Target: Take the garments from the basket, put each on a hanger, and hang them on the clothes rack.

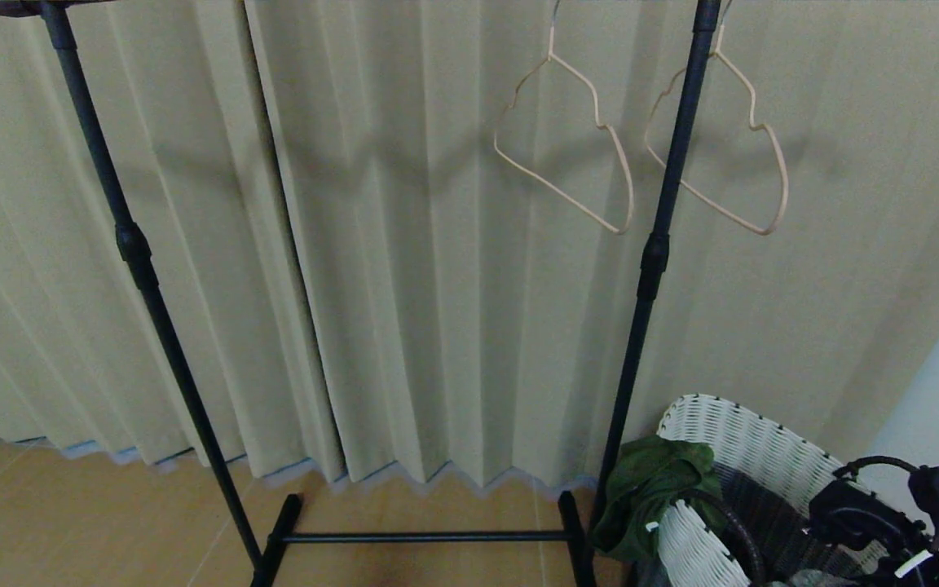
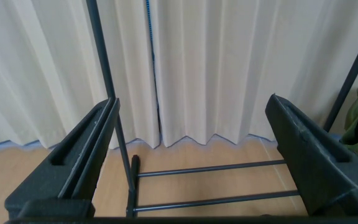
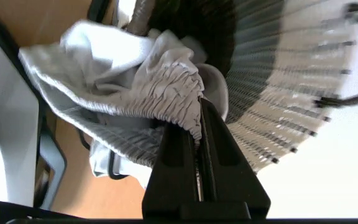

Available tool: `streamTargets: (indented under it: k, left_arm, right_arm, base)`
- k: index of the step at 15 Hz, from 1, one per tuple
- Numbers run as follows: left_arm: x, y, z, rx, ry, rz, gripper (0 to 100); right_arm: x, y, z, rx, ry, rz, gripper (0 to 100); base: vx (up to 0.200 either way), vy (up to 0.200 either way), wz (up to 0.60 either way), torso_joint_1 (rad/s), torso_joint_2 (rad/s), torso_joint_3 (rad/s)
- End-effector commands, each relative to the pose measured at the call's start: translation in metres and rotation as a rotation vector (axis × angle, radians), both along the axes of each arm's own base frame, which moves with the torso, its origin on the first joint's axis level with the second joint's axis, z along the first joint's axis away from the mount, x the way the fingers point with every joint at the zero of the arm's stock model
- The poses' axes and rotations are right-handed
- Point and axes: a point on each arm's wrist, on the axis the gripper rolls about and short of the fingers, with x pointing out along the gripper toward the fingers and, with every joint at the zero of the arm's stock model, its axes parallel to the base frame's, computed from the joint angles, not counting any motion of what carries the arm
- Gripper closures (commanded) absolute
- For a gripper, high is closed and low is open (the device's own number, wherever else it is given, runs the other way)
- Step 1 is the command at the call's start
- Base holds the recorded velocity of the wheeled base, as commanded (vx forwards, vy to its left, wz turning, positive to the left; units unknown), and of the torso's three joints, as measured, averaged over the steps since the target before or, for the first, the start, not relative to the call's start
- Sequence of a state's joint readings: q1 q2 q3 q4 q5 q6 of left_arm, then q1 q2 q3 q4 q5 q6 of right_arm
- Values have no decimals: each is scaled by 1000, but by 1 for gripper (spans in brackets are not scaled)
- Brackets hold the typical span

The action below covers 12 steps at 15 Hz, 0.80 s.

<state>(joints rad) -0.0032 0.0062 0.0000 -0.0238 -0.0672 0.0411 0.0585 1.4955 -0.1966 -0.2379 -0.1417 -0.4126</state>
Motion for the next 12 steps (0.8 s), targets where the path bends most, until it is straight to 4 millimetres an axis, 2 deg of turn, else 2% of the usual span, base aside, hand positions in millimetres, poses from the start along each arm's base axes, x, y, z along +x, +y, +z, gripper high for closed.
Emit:
streamTargets:
  k: [1,2,5,11,12]
  left_arm:
    - [0,0,0,2,1,0,0]
    - [0,0,0,13,3,-1,0]
    - [0,0,0,-13,2,3,0]
    - [0,0,0,-12,2,1,0]
    - [0,0,0,-13,2,1,0]
  right_arm:
    - [-23,-2,19,23,-154,-27,100]
    - [-38,-4,30,31,-263,-38,100]
    - [-62,-8,57,38,-516,-62,100]
    - [-86,-8,72,51,-715,-55,100]
    - [-87,-8,74,53,-726,-52,100]
  base:
    - [0,0,0,0,0,0]
    - [0,0,0,0,0,0]
    - [0,0,0,0,0,0]
    - [0,0,0,0,0,0]
    - [-200,0,0,7,2,2]
